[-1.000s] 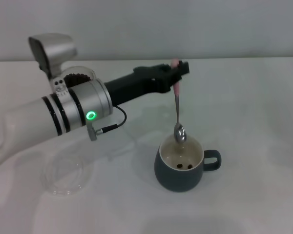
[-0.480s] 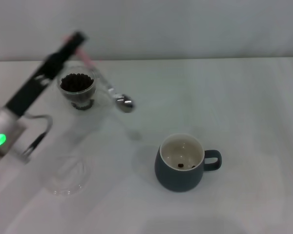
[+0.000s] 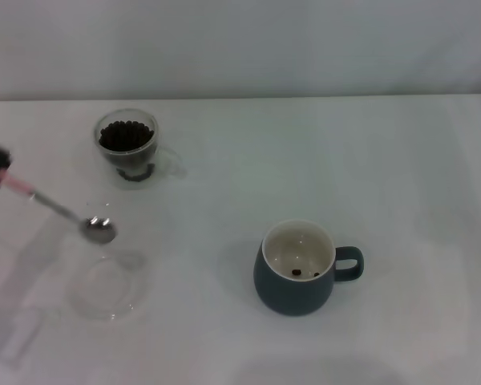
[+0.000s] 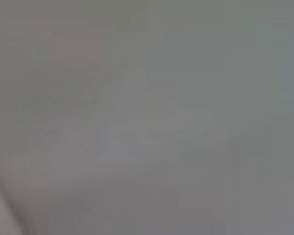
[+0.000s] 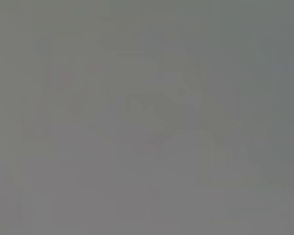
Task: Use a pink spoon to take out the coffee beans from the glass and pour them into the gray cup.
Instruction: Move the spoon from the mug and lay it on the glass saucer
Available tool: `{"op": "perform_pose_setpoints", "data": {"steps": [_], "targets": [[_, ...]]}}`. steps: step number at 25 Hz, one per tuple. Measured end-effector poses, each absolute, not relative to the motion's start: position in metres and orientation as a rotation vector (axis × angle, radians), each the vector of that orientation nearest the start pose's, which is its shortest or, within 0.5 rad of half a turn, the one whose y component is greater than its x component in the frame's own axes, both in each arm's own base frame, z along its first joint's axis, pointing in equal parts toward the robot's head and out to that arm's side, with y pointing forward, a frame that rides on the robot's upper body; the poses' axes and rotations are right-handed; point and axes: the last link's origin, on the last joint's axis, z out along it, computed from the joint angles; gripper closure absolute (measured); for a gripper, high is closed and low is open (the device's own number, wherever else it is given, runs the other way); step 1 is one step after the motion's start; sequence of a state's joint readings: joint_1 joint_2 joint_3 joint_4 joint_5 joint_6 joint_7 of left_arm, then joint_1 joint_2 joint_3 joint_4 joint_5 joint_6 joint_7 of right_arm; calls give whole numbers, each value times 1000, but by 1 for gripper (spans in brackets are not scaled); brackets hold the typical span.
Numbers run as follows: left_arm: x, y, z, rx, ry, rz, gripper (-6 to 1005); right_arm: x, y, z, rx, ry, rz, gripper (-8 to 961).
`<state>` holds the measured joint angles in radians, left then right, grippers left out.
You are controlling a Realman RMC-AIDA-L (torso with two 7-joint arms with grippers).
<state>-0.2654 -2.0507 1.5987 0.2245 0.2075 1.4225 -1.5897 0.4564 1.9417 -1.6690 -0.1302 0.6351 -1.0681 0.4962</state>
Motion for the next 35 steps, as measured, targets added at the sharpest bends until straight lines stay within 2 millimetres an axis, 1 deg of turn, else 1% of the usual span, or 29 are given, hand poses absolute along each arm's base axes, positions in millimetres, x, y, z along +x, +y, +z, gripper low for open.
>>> {"op": "perform_pose_setpoints", "data": {"steps": [2, 5, 7, 12, 14, 24, 27, 31, 35], "targets": [[-334, 271, 3, 1894, 2081, 2228, 867, 392, 356, 114, -1072, 781, 858, 80], [-344, 260, 4, 1901, 2129, 2255, 867, 392, 363, 120, -1047, 788, 849, 80], [-347, 258, 4, 1925, 2139, 2258, 868, 390, 369, 121, -1052, 790, 841, 80], [-352, 262, 5, 1954, 2176, 2230, 865, 381, 379, 121, -1067, 785, 851, 80], [-359, 265, 4, 1974, 2241, 2175, 863, 379, 382, 121, -1070, 782, 857, 80], [-363, 267, -7, 2144, 2287, 2040, 855, 371, 387, 122, -1074, 764, 883, 80], [-366, 268, -9, 2173, 2314, 2011, 853, 371, 387, 122, -1073, 763, 884, 80], [-366, 270, -16, 2193, 2355, 1971, 850, 372, 385, 121, -1072, 766, 883, 80], [-363, 273, -22, 2239, 2346, 1955, 847, 373, 383, 121, -1072, 762, 882, 80]]}}
